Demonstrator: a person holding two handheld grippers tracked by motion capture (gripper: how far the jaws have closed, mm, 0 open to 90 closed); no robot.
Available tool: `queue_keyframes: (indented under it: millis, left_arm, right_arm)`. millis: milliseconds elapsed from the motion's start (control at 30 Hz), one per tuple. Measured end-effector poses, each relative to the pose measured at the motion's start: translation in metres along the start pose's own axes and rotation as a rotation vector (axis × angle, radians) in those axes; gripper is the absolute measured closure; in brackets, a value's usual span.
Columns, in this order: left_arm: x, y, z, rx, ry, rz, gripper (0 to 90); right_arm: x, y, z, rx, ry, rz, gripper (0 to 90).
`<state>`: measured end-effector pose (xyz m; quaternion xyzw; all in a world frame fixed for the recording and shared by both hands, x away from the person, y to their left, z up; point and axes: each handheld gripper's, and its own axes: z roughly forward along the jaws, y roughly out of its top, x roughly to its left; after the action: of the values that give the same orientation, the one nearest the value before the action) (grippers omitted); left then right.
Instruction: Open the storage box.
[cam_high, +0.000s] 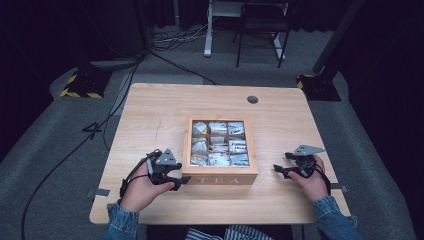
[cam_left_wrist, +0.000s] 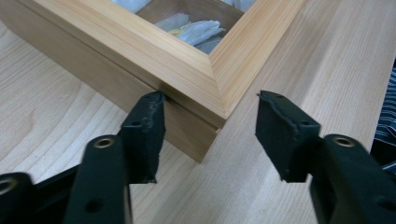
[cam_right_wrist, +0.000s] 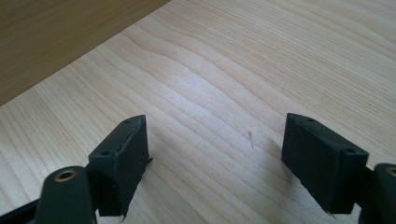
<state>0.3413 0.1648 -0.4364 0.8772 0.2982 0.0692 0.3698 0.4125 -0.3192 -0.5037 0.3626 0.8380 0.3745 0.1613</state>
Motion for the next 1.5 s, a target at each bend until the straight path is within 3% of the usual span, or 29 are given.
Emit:
queue_keyframes:
  millis: [167,400,800,1033,1133,1300,1500]
  left_arm:
    - [-0.001,0.0,-0.002,0.013,0.014,-0.004,53.6]
    - [-0.005,0.002,-0.003,0.043,0.055,0.04,59.6]
    - [-0.006,0.006,-0.008,0.04,0.051,0.026,63.9]
    - [-0.008,0.01,-0.018,-0.021,0.071,0.03,68.3]
    - [-0.006,0.012,-0.023,-0.077,0.059,0.023,72.3]
    - [-0.004,0.015,-0.025,-0.104,0.06,0.024,72.8]
    - [0.001,0.017,-0.031,-0.194,0.046,-0.002,74.7]
  right_arm:
    - [0.0,0.0,0.0,0.0,0.001,-0.001,22.8]
    - [0.0,0.0,0.0,-0.001,0.001,0.001,22.8]
    - [0.0,0.0,0.0,-0.002,0.002,-0.001,22.8]
    - [0.0,0.0,0.0,0.0,0.001,-0.003,22.8]
    - [0.0,0.0,0.0,-0.001,0.002,-0.006,23.2]
    - [0.001,-0.002,-0.002,-0.003,0.005,-0.007,23.4]
    - [0.001,-0.003,-0.003,-0.003,0.005,-0.007,23.5]
